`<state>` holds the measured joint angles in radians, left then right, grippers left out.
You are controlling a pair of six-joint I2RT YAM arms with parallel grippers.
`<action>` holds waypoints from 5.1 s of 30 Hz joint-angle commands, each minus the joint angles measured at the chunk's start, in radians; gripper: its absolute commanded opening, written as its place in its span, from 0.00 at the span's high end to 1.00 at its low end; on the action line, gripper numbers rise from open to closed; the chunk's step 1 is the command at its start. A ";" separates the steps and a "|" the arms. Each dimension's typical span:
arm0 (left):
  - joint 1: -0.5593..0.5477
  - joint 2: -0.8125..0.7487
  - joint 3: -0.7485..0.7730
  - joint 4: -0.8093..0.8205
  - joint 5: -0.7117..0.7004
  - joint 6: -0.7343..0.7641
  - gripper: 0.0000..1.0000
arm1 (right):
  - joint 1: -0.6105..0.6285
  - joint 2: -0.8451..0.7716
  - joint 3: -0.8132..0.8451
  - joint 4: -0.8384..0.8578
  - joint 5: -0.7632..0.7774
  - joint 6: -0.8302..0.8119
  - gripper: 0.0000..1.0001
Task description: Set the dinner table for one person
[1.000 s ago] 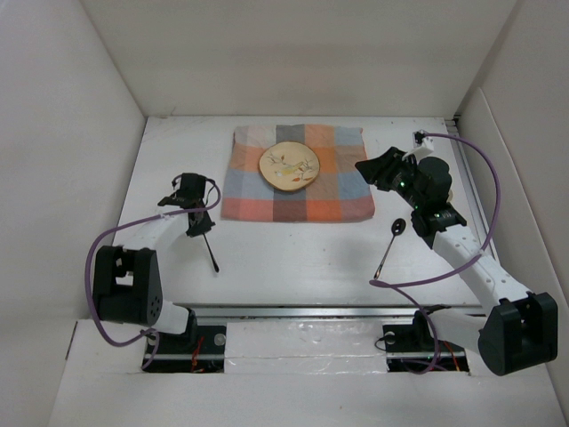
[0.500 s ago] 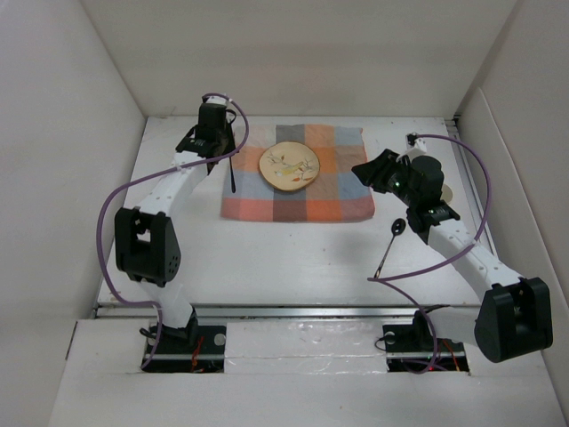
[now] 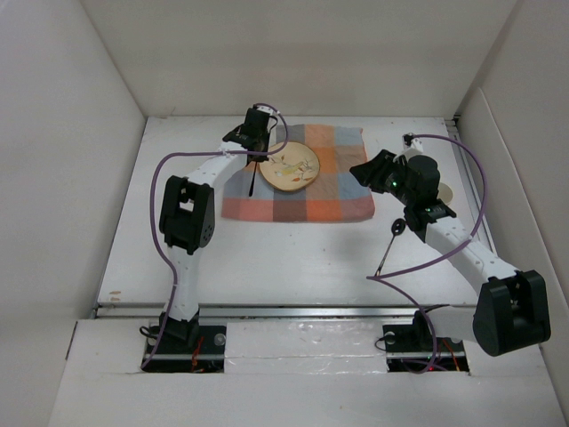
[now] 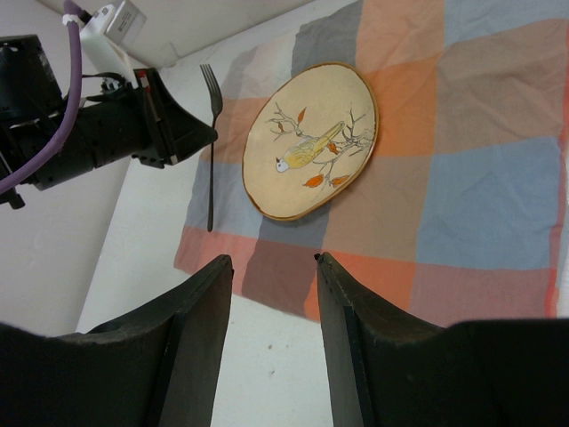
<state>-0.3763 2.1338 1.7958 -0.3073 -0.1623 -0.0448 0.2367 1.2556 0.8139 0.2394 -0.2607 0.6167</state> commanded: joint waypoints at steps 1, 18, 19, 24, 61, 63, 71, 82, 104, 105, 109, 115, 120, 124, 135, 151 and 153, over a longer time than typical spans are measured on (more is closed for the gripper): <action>0.016 0.014 0.106 -0.026 -0.062 0.008 1.00 | 0.006 0.005 0.005 0.052 0.021 -0.023 0.51; 0.054 0.135 0.187 -0.079 -0.075 -0.030 1.00 | 0.024 0.031 0.016 0.049 0.023 -0.029 0.51; 0.054 0.141 0.195 -0.084 -0.074 -0.030 1.00 | 0.024 0.031 0.016 0.047 0.026 -0.031 0.51; 0.054 0.173 0.218 -0.084 -0.057 -0.030 1.00 | 0.024 0.033 0.021 0.043 0.037 -0.035 0.51; -0.187 -0.859 -0.395 0.068 0.096 -0.237 1.00 | 0.072 -0.238 -0.145 -0.334 0.466 -0.012 1.00; -0.187 -1.053 -0.603 0.105 0.156 -0.277 1.00 | 0.072 -0.324 -0.221 -0.392 0.506 0.009 1.00; -0.187 -1.423 -0.816 0.017 0.302 -0.271 0.80 | 0.029 -0.435 -0.326 -0.613 0.468 0.198 0.86; -0.206 -1.706 -0.928 0.062 0.325 -0.228 0.71 | -0.111 -0.057 -0.222 -0.641 0.460 0.181 0.69; -0.282 -1.692 -1.010 0.119 0.311 -0.214 0.70 | -0.068 0.085 -0.053 -0.704 0.434 0.009 0.65; -0.282 -1.695 -1.012 0.117 0.313 -0.214 0.70 | -0.059 0.100 -0.050 -0.706 0.442 0.008 0.65; -0.282 -1.707 -1.017 0.112 0.300 -0.214 0.70 | -0.059 0.188 -0.022 -0.724 0.439 0.006 0.65; -0.282 -1.721 -1.017 0.111 0.299 -0.213 0.70 | -0.050 0.228 0.017 -0.750 0.449 0.005 0.68; -0.282 -1.746 -1.020 0.108 0.288 -0.213 0.70 | -0.050 0.295 0.065 -0.807 0.430 -0.011 0.76; -0.282 -1.770 -1.023 0.102 0.259 -0.213 0.70 | -0.060 0.323 0.080 -0.831 0.373 -0.014 0.79; -0.282 -1.753 -1.032 0.103 0.245 -0.214 0.70 | -0.025 0.167 0.123 -0.887 0.425 -0.021 1.00; -0.282 -1.674 -1.040 0.112 0.221 -0.217 0.69 | 0.128 0.637 0.921 -0.922 0.293 -0.307 1.00; -0.282 -1.672 -1.040 0.114 0.196 -0.219 0.67 | 0.118 0.758 1.055 -0.945 0.234 -0.314 1.00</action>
<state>-0.6544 0.4561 0.7616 -0.2504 0.0654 -0.2703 0.3622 1.9278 1.7180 -0.6643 0.0444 0.3721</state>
